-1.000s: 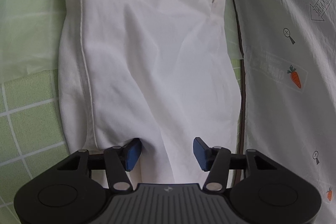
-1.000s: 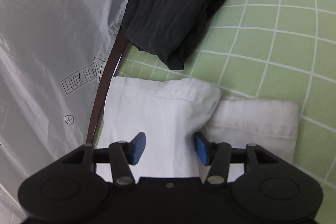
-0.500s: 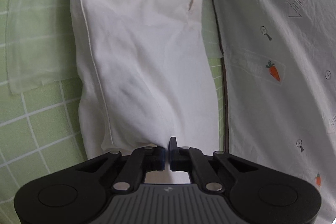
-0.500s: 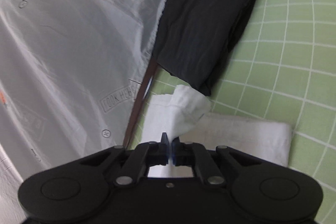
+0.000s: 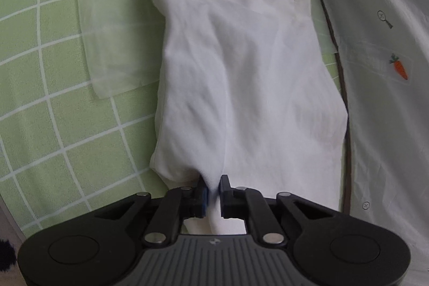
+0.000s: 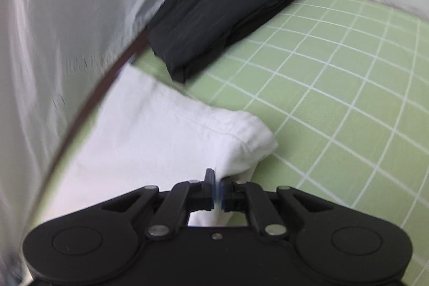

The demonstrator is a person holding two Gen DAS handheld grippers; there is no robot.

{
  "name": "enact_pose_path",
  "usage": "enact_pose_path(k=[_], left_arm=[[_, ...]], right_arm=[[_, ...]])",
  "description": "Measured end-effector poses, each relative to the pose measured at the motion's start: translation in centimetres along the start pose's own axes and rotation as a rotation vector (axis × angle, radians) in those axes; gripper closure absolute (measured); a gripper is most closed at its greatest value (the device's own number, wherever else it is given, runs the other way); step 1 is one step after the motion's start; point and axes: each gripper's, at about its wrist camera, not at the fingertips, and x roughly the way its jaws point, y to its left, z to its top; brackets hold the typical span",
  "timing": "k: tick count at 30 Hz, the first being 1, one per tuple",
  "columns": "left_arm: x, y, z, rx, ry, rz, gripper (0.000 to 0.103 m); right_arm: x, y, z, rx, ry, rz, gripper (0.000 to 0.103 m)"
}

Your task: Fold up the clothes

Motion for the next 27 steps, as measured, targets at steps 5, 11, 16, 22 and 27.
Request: enact_pose_path(k=[5,11,16,22,27], left_arm=[[0.3,0.1,-0.1,0.024,0.010,0.005,0.070],[-0.3,0.4,-0.7,0.085,0.015,-0.013,0.060],[-2.4,0.6,-1.5,0.248,0.014,0.052,0.048],[-7.6,0.0,-0.2,0.420,-0.112,0.020,0.032],[-9.0,1.4,3.9,0.410,-0.126,0.038,0.031]], right_arm=[[-0.9,1.8,-0.8,-0.155,-0.007,-0.085,0.046],[-2.1,3.6,-4.5,-0.328,0.022,-0.148,0.017],[-3.4,4.9,-7.9,-0.401,0.047,-0.171,0.008],[-4.9,6.4,-11.8,-0.488,0.076,-0.200,0.001],[-6.1,9.1,-14.1,-0.468,0.042,-0.238,0.001]])
